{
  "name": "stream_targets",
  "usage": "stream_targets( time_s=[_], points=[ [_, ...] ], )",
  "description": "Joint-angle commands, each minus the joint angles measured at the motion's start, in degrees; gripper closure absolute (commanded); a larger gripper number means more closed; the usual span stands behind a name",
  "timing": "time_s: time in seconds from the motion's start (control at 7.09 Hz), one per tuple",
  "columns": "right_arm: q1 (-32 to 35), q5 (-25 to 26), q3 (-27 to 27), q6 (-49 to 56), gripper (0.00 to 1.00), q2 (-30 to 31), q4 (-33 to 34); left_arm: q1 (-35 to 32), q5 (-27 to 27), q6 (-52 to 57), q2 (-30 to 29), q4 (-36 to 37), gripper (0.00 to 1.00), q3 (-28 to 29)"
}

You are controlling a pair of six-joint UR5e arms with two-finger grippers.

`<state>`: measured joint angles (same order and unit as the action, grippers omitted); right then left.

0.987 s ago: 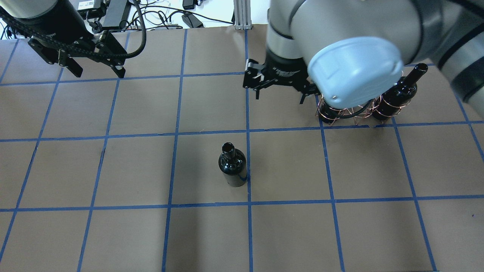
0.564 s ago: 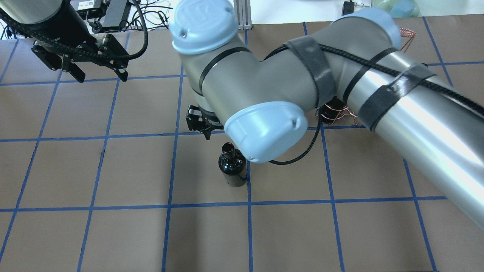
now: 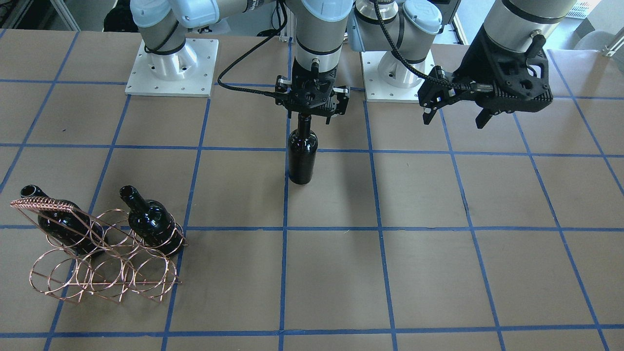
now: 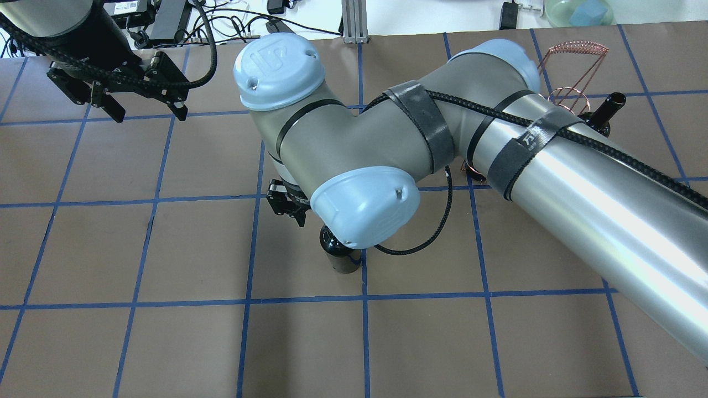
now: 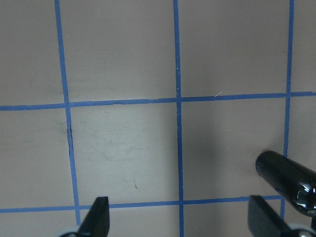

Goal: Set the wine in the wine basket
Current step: 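Close the right gripper on the bottle neck and lift it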

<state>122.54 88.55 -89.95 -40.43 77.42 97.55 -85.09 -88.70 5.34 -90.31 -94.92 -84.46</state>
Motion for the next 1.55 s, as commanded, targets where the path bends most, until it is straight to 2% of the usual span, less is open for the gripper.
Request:
stream_targets(
  time_s=[0.0, 0.14, 0.56, 0.71, 0.85, 0.99, 1.13, 1.41],
  points=[
    [-0.8, 0.0, -0.2, 1.2, 0.39, -0.2, -1.0, -0.1, 0.2, -3.7, 0.0, 0.1, 0.00, -0.2],
    [-1.5, 0.0, -0.2, 1.6, 0.70, -0.2, -1.8, 0.0, 0.1, -3.7, 0.0, 0.2, 0.00, -0.1],
    [-2.0, -0.3, -0.1, 1.3, 0.93, -0.1, -1.0, 0.5, 0.2, -3.8, -0.7, 0.1, 0.00, -0.2],
    [-2.0, -0.3, -0.1, 1.2, 0.94, 0.4, -1.0, 0.2, -0.2, -3.8, 0.0, 0.3, 0.00, -0.2],
    [-2.4, -0.3, 0.6, 1.3, 1.00, 0.8, -1.1, 0.1, -0.6, -3.8, 1.0, 0.0, 0.00, -0.1],
    [-4.3, -0.3, 1.4, 1.7, 1.00, 2.5, -1.4, 0.1, -0.6, -3.8, 2.8, -1.3, 0.00, -0.1],
    [-7.9, -2.7, 1.5, 3.1, 1.00, 5.2, -1.8, 0.1, -0.7, -3.8, 4.0, -2.8, 0.00, -0.2],
    [-15.4, -0.9, 1.5, 14.7, 1.00, 10.2, -7.6, 0.4, -1.0, -3.8, 5.7, -8.3, 0.00, -0.1]
  ],
)
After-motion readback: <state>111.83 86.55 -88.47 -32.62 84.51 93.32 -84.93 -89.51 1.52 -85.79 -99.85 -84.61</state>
